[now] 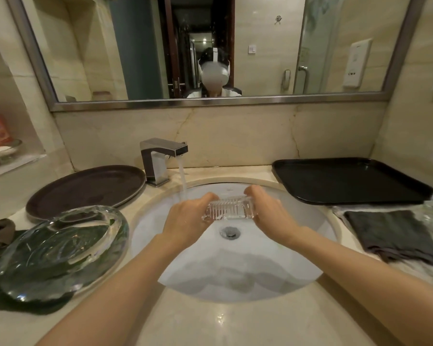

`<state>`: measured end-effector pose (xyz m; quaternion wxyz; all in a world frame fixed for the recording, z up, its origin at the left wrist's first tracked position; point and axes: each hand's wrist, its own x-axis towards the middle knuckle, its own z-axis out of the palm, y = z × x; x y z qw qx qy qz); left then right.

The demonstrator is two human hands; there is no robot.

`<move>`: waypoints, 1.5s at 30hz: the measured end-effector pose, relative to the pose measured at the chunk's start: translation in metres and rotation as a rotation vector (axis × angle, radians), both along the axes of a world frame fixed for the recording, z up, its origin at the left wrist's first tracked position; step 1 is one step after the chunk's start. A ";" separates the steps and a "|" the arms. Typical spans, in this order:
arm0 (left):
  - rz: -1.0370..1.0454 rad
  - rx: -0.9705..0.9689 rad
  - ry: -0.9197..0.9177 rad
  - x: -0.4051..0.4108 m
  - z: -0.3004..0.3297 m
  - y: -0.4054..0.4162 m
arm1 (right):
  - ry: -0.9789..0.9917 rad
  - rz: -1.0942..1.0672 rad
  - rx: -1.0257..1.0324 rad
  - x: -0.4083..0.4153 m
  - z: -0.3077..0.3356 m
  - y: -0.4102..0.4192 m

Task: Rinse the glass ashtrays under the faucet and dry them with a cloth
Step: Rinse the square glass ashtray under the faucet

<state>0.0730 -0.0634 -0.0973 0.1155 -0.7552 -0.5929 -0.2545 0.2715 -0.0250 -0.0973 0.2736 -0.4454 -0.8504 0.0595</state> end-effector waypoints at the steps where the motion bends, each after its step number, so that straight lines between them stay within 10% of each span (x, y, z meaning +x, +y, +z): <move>1: 0.009 -0.007 -0.015 0.000 0.000 0.000 | -0.012 -0.001 0.003 0.000 0.000 -0.002; 11: -0.129 0.197 -0.011 0.000 0.006 0.002 | -0.033 0.027 0.166 0.001 0.017 -0.001; 21: 0.007 -0.118 0.022 0.008 0.010 0.008 | -0.073 -0.022 -0.097 0.007 0.018 -0.002; 31: 0.093 -0.531 -1.070 0.076 0.043 0.021 | 0.167 -0.301 -0.364 0.048 0.048 -0.011; 45: -0.690 -1.233 -1.196 0.258 0.077 -0.024 | 0.220 -0.660 -0.480 0.263 0.118 -0.111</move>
